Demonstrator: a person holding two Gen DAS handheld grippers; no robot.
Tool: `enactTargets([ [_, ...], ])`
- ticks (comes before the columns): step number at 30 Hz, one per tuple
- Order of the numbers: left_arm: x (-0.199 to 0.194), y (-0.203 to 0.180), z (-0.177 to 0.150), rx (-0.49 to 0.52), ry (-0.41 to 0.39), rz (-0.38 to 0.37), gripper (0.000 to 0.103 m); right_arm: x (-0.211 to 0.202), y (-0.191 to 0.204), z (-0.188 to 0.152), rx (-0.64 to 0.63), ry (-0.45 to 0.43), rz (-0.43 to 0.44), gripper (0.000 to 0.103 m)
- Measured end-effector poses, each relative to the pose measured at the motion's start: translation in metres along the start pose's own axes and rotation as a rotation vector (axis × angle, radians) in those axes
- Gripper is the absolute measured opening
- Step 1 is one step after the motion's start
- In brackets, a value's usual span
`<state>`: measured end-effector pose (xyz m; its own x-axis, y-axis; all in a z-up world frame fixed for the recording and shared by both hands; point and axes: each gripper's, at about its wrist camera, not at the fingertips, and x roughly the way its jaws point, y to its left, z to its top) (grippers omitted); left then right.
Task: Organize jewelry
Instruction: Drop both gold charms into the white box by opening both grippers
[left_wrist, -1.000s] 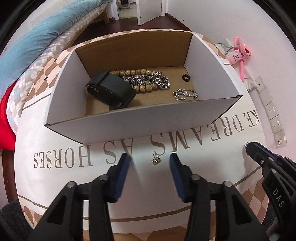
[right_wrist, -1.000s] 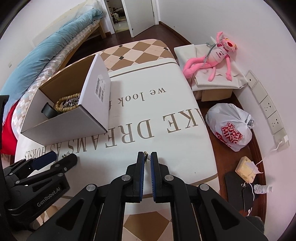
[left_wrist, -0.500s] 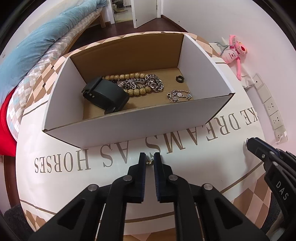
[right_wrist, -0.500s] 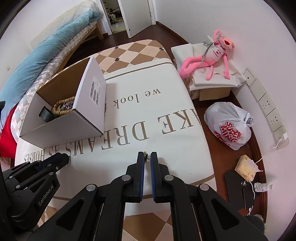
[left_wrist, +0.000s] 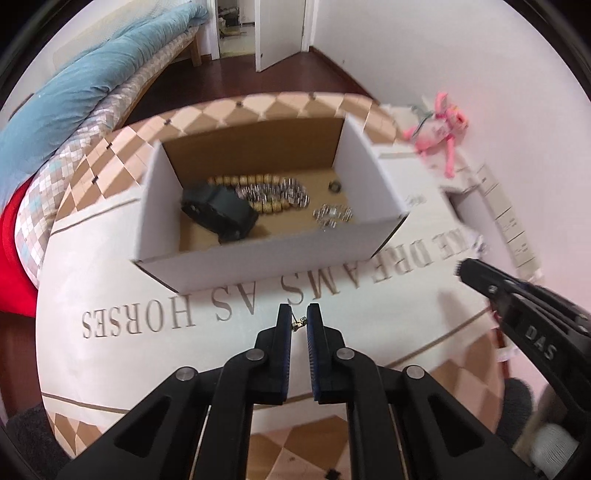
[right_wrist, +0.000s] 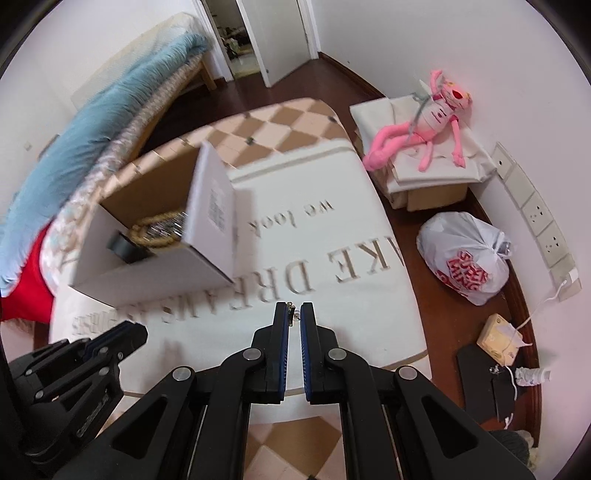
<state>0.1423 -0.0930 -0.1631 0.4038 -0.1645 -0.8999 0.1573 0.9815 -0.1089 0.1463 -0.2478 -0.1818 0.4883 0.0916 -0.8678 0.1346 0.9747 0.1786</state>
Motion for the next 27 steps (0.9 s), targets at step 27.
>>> enactTargets([
  [27, 0.017, 0.077, 0.134, -0.118, 0.114, -0.056, 0.01, 0.05, 0.092, 0.13, -0.107, 0.145, 0.168, 0.009],
])
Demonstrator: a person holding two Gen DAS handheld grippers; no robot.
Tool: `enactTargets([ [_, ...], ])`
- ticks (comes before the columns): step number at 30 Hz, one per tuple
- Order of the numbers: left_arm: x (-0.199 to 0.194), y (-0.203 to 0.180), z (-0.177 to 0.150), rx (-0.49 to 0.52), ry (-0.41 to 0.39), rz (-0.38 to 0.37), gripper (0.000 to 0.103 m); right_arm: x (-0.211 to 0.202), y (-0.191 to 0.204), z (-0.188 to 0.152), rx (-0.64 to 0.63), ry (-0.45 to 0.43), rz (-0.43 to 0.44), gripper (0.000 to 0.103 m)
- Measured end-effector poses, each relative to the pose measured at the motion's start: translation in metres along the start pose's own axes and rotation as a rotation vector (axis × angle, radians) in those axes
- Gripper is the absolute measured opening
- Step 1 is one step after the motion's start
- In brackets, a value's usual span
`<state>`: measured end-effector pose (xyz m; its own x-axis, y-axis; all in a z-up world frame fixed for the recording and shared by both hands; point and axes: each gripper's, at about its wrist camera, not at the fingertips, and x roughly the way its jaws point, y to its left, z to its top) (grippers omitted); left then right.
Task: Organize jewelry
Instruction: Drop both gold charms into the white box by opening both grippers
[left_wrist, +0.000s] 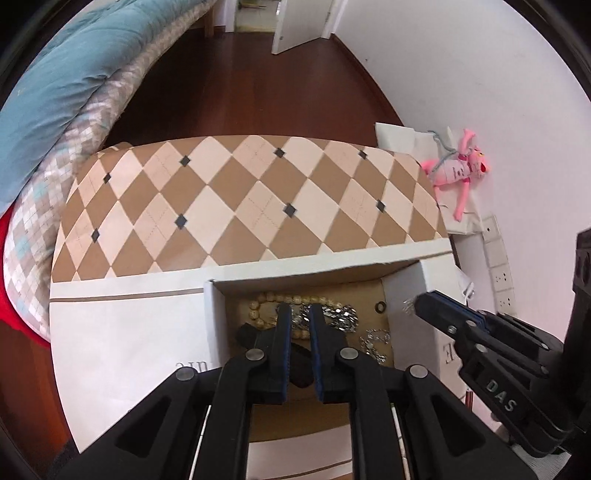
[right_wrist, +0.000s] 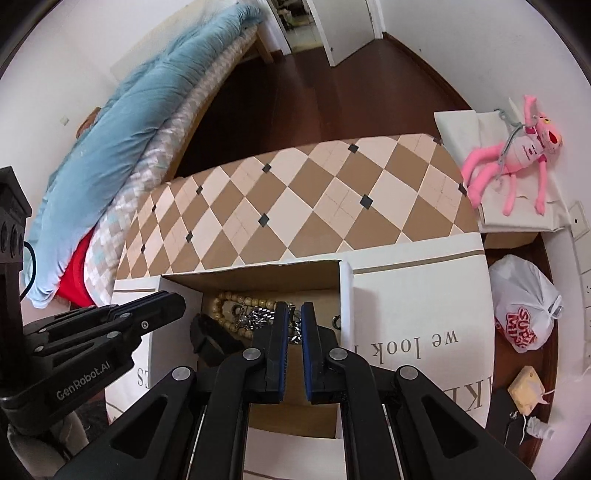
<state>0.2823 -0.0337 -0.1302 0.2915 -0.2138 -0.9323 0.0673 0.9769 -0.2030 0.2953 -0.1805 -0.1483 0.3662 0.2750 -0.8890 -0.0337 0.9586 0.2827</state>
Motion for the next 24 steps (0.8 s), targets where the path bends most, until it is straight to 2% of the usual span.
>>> enactTargets([
  [2, -0.001, 0.003, 0.001, -0.008, -0.007, 0.023, 0.016, -0.001, 0.0, 0.001, -0.002, 0.003, 0.003, 0.012],
  [3, -0.002, 0.006, 0.001, -0.014, -0.011, 0.031, 0.031, -0.002, 0.0, 0.001, -0.002, -0.002, -0.005, 0.015],
  [4, -0.003, 0.008, 0.001, -0.022, -0.015, 0.048, 0.054, -0.004, -0.001, 0.002, -0.004, -0.008, -0.009, 0.019],
  [5, -0.005, 0.01, 0.0, -0.026, -0.027, 0.062, 0.063, -0.005, -0.001, 0.003, -0.003, -0.009, -0.001, 0.029],
  [6, -0.007, 0.013, -0.001, -0.029, -0.041, 0.072, 0.07, -0.008, -0.002, 0.004, 0.001, -0.013, -0.009, 0.038],
  [9, -0.012, 0.018, -0.006, -0.033, -0.058, 0.124, 0.073, -0.015, 0.0, 0.004, -0.028, -0.041, -0.065, 0.045],
  [10, -0.012, 0.021, -0.008, -0.035, -0.061, 0.14, 0.082, -0.017, 0.0, 0.004, -0.031, -0.048, -0.081, 0.048],
  [12, -0.013, 0.023, -0.014, -0.032, -0.066, 0.177, 0.096, -0.02, 0.0, 0.002, -0.037, -0.054, -0.106, 0.069],
  [13, -0.014, 0.024, -0.016, -0.03, -0.069, 0.191, 0.098, -0.022, 0.001, 0.001, -0.047, -0.062, -0.138, 0.074],
  [15, -0.015, 0.025, -0.023, -0.023, -0.078, 0.221, 0.099, -0.024, 0.003, -0.004, -0.07, -0.069, -0.193, 0.091],
  [17, -0.015, 0.026, -0.031, -0.021, -0.083, 0.236, 0.102, -0.023, 0.003, -0.009, -0.087, -0.062, -0.233, 0.098],
  [21, -0.012, 0.024, -0.048, -0.026, -0.082, 0.245, 0.103, -0.016, 0.005, -0.025, -0.112, -0.021, -0.268, 0.103],
  [24, -0.009, 0.025, -0.056, -0.034, -0.069, 0.249, 0.103, -0.01, 0.006, -0.037, -0.127, 0.007, -0.283, 0.103],
])
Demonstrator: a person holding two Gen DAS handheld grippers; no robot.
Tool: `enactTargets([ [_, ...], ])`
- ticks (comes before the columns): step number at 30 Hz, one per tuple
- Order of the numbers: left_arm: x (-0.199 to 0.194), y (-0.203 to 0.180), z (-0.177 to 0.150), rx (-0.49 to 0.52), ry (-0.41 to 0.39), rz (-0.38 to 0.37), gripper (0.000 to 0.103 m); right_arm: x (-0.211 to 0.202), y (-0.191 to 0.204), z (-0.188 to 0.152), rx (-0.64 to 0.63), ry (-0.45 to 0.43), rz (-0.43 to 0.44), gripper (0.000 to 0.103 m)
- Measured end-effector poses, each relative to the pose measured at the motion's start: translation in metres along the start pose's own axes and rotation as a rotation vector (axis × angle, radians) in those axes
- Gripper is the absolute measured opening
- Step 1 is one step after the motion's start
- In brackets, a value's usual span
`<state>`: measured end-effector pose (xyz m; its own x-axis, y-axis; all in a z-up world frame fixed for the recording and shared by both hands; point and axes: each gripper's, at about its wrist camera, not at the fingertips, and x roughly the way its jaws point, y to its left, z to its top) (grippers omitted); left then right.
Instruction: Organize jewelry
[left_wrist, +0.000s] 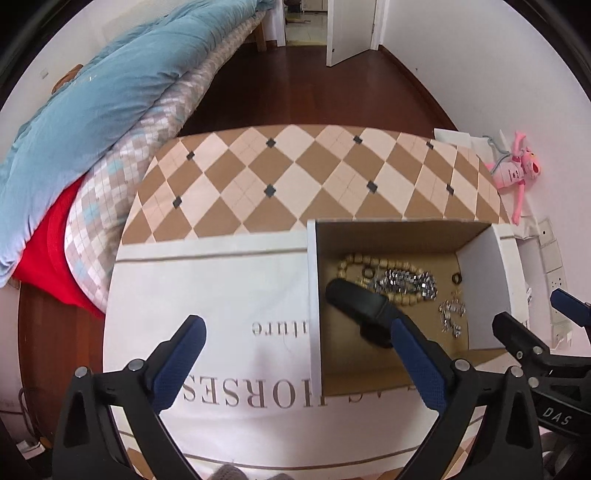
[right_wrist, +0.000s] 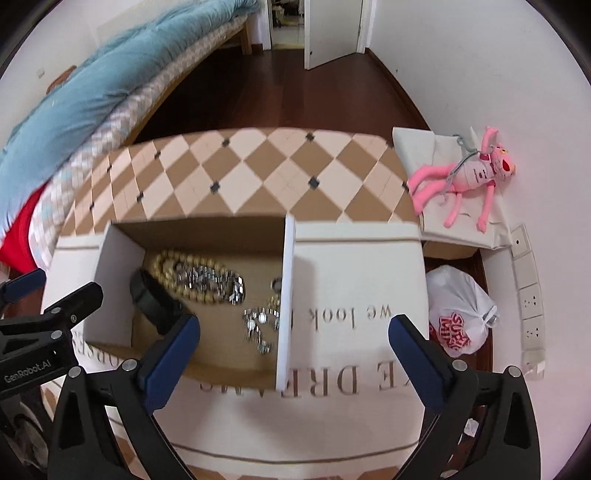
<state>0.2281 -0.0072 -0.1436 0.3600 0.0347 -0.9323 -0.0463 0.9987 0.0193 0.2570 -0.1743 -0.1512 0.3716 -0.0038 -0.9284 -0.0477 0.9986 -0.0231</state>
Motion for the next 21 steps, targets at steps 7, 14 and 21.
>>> enactTargets([
  [7, -0.002, 0.0, -0.009, -0.011, 0.004, 0.004, 0.103, 0.003, 0.002, -0.012, 0.009, 0.013, -0.023, 0.103],
  [14, -0.017, -0.001, -0.015, -0.02, -0.019, 0.003, 0.103, -0.012, -0.001, -0.015, 0.027, -0.007, -0.034, 0.103],
  [21, -0.059, -0.002, -0.029, -0.018, -0.085, 0.014, 0.103, -0.043, -0.004, -0.03, 0.049, -0.044, -0.031, 0.103],
])
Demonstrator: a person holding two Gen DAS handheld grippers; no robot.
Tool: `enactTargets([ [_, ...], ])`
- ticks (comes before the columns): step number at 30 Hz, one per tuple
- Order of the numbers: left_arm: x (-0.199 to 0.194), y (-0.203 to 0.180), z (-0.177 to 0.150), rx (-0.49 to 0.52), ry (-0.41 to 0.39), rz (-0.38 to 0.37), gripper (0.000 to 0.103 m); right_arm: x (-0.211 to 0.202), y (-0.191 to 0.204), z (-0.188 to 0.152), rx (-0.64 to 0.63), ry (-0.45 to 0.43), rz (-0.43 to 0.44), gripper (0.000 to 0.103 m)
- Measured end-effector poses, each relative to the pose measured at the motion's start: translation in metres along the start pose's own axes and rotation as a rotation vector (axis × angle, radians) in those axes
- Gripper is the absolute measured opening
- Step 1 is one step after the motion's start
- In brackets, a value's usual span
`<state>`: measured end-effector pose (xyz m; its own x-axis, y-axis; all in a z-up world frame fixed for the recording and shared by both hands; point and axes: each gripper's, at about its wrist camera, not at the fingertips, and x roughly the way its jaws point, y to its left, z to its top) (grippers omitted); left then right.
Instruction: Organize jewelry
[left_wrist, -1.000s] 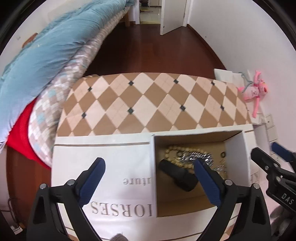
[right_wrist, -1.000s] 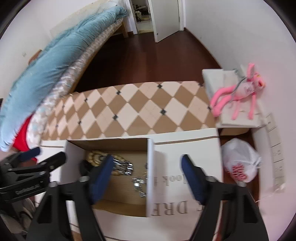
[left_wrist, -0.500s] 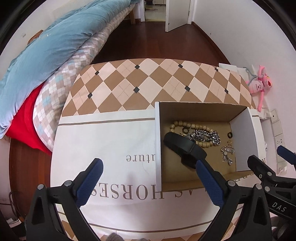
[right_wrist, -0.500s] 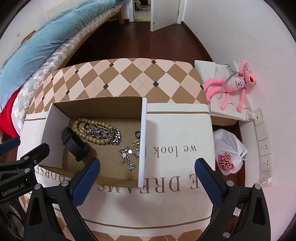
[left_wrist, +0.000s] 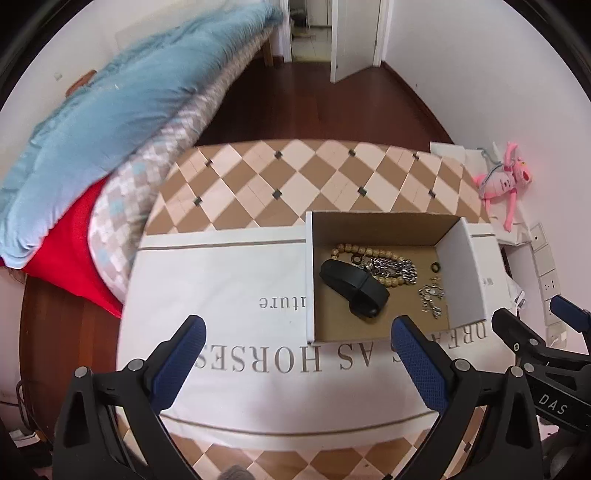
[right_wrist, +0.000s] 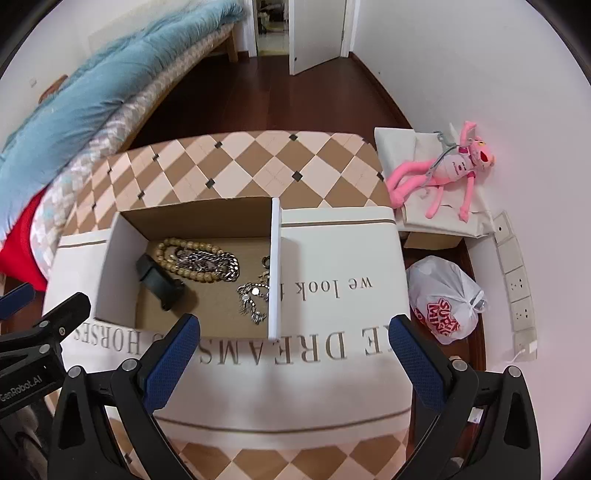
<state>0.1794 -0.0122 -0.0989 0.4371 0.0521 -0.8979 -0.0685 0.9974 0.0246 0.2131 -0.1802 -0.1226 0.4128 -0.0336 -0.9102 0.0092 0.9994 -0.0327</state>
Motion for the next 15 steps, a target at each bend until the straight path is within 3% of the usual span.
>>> enactTargets([
  [15, -0.125, 0.003, -0.043, 0.01, -0.133, 0.0, 0.103, -0.139, -0.006, -0.05, 0.012, -0.162, 0.029, 0.103],
])
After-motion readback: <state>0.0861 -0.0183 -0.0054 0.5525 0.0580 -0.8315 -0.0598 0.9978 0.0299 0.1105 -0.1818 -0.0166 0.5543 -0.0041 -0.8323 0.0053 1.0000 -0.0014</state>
